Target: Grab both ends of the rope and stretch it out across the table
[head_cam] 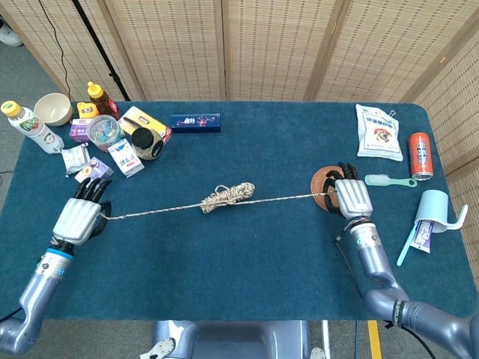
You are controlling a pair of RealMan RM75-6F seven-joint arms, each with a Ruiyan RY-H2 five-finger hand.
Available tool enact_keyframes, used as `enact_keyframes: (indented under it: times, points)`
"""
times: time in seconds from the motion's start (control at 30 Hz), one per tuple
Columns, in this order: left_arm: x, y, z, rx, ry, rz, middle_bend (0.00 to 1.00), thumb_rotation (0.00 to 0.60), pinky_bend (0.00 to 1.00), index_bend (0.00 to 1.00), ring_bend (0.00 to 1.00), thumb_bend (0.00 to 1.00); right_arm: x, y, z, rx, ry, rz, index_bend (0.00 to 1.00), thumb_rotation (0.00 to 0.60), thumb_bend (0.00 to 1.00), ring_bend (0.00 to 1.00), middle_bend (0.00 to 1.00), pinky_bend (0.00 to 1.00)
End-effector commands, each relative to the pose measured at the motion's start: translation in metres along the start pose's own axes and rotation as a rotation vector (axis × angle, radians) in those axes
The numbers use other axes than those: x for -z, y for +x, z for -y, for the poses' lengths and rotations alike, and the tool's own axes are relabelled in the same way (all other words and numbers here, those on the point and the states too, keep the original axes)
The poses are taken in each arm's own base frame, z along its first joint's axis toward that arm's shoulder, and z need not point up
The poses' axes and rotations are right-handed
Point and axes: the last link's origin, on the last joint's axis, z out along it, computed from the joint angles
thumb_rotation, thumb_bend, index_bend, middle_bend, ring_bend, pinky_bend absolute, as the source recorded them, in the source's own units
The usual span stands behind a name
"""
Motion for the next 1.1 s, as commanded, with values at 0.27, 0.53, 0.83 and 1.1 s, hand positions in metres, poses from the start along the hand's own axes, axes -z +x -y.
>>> enact_keyframes:
  times: [0.27,0.53,0.83,1.1]
  points:
    - [-0.001,0.002,0.019,-0.011,0.055,-0.005,0.1,0.6,0.0,0.66,0.0,0.49,0.002,0.008,-0.019,0.013,-0.042,-0.015,0.6,0.6,0.55,0.02,0.27,0.0]
    - [-0.008,0.011,0.032,-0.038,0.087,-0.033,0.1,0.6,0.0,0.66,0.0,0.49,0.004,0.017,-0.036,0.028,-0.077,-0.037,0.6,0.6,0.55,0.02,0.28,0.0]
    - [-0.016,0.019,0.045,-0.062,0.123,-0.046,0.1,0.6,0.0,0.66,0.0,0.49,0.008,0.029,-0.053,0.04,-0.114,-0.062,0.6,0.6,0.55,0.02,0.28,0.0]
    - [-0.013,0.025,0.066,-0.08,0.184,-0.059,0.1,0.6,0.0,0.66,0.0,0.49,0.013,0.036,-0.07,0.054,-0.147,-0.068,0.6,0.6,0.55,0.02,0.28,0.0]
